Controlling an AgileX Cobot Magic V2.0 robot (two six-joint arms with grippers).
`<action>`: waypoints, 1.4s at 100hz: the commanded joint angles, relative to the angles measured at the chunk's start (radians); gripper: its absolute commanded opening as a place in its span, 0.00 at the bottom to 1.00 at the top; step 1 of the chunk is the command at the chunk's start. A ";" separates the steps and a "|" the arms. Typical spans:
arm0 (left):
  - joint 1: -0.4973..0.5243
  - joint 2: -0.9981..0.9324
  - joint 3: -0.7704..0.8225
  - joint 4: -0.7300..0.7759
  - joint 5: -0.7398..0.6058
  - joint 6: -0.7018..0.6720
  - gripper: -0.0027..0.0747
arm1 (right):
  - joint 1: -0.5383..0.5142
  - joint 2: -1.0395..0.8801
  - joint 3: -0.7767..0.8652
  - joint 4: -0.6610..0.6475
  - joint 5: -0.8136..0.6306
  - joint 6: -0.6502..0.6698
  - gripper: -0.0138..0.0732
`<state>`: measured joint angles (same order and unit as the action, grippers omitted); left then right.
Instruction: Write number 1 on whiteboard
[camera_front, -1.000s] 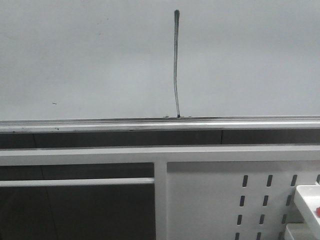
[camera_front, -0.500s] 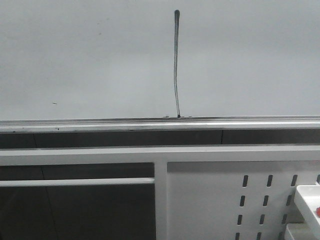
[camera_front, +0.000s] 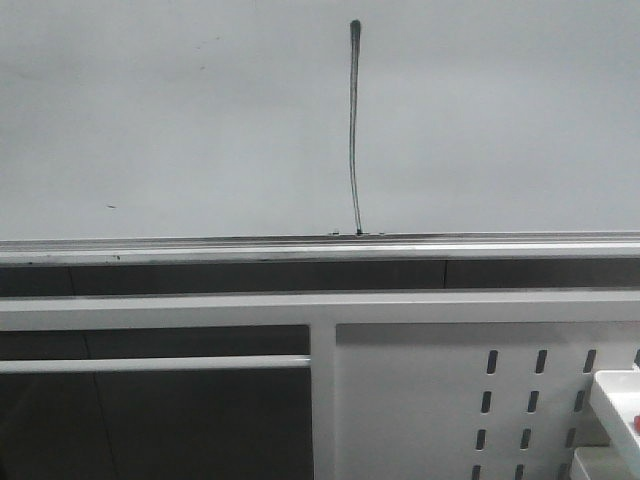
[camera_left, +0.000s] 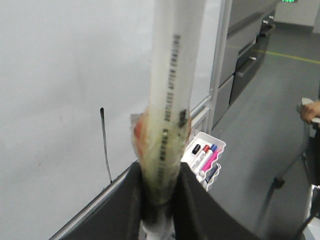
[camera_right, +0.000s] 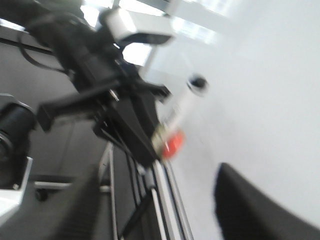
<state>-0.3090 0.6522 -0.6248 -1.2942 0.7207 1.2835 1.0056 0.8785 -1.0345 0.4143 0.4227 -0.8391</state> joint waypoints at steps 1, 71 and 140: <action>0.003 0.034 -0.009 -0.124 -0.086 0.039 0.01 | -0.067 -0.076 0.030 0.013 -0.007 0.017 0.34; -0.720 0.394 -0.045 -0.191 -1.261 -0.031 0.01 | -0.147 -0.337 0.475 0.019 -0.113 0.058 0.09; -0.658 0.704 -0.172 0.153 -1.258 -0.539 0.01 | -0.147 -0.337 0.475 0.032 -0.129 0.058 0.09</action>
<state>-0.9836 1.3625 -0.7447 -1.1768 -0.5021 0.7567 0.8646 0.5432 -0.5344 0.4307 0.3710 -0.7818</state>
